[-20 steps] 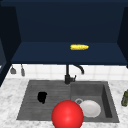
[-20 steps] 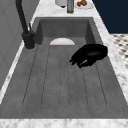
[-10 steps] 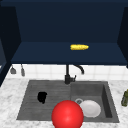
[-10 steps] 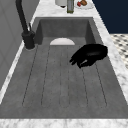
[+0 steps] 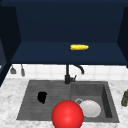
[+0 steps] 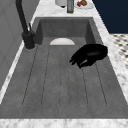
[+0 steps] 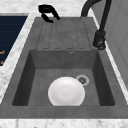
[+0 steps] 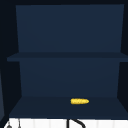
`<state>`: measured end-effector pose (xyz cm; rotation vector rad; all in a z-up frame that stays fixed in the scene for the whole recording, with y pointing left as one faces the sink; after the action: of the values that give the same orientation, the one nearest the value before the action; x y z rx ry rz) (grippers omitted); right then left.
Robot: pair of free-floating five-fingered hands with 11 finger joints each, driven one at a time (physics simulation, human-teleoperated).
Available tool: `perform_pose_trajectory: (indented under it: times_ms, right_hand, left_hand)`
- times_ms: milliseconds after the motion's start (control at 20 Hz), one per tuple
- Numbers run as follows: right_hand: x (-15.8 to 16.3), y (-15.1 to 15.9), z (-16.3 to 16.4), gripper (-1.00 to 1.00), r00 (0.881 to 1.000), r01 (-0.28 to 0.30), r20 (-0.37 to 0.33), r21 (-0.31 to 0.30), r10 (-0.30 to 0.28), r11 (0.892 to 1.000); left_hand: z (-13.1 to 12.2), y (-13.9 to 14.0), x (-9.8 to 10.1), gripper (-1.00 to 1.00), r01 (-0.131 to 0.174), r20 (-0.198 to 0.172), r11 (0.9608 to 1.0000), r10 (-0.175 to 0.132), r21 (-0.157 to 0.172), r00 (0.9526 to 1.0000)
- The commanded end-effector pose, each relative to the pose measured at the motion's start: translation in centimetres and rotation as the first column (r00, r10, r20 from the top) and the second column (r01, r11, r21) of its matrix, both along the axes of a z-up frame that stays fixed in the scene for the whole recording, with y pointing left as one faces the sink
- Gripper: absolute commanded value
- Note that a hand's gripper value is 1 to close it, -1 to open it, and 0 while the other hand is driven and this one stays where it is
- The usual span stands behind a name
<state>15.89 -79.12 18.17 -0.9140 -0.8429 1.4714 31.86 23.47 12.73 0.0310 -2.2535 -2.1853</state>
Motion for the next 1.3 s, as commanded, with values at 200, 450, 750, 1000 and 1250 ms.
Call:
perform_pose_trajectory:
  times_ms: [200,450,750,1000,1250]
  right_hand:
    - [3.6,1.2,-2.9,-1.0,0.997,0.075,-0.021,-0.179,-0.08,0.981]
    - [5.9,2.6,-4.6,-1.0,0.995,0.077,-0.04,-0.276,-0.092,0.958]
    - [8.5,2.4,-6.9,-1.0,0.992,0.07,-0.081,-0.278,-0.096,0.958]
    - [10.0,1.2,-9.4,-1.0,0.983,0.07,-0.146,-0.247,-0.108,0.967]
    - [11.0,-0.8,-8.9,-1.0,0.972,0.058,-0.216,-0.153,-0.091,0.987]
  left_hand:
    - [0.0,0.0,0.0,0.0,0.0,0.0,1.0,0.0,0.0,1.0]
    - [0.0,0.0,0.0,0.0,0.0,0.0,1.0,0.0,0.0,1.0]
    - [0.0,0.0,0.0,0.0,0.0,0.0,1.0,0.0,0.0,1.0]
    - [0.0,0.0,0.0,0.0,0.0,0.0,1.0,0.0,0.0,1.0]
    - [0.0,0.0,0.0,0.0,0.0,0.0,1.0,0.0,0.0,1.0]
